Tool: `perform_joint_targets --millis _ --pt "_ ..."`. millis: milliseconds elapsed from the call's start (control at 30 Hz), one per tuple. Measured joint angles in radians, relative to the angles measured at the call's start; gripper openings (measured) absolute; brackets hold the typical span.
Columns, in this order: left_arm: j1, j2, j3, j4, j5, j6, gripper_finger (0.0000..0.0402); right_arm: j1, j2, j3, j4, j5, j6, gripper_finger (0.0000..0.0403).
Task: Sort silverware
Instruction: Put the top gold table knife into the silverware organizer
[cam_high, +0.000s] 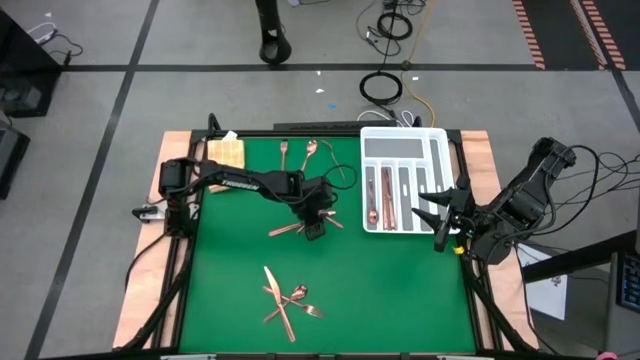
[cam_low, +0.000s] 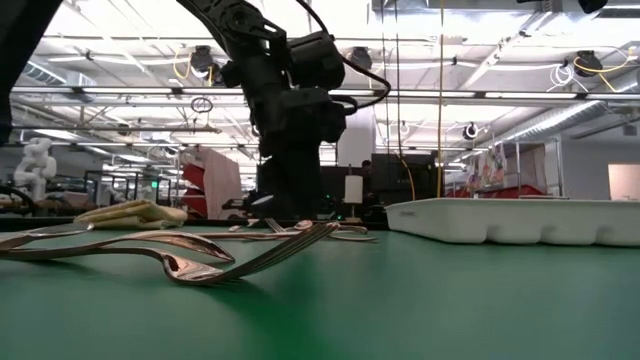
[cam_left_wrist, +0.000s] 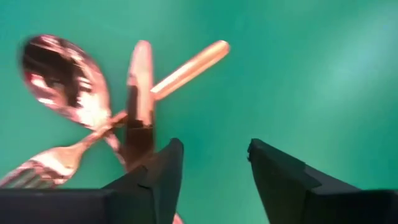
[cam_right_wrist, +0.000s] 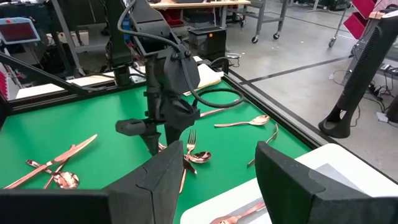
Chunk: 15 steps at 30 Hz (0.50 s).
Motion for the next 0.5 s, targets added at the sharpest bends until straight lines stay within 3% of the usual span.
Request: perform_joint_targets --millis 100,267,500 --pt "0.009 0.000 0.023 -0.027 0.021 0.005 0.0233 0.000 0.000 0.000 -0.001 0.000 0.000 0.0187" --pt "-0.003 0.000 0.047 -0.111 -0.180 0.031 0.0266 0.000 0.000 0.000 -0.007 0.000 0.000 0.0187" --pt "-0.096 0.009 0.047 -0.141 -0.296 0.044 0.0269 0.000 0.000 0.000 -0.019 0.000 0.000 0.0187"
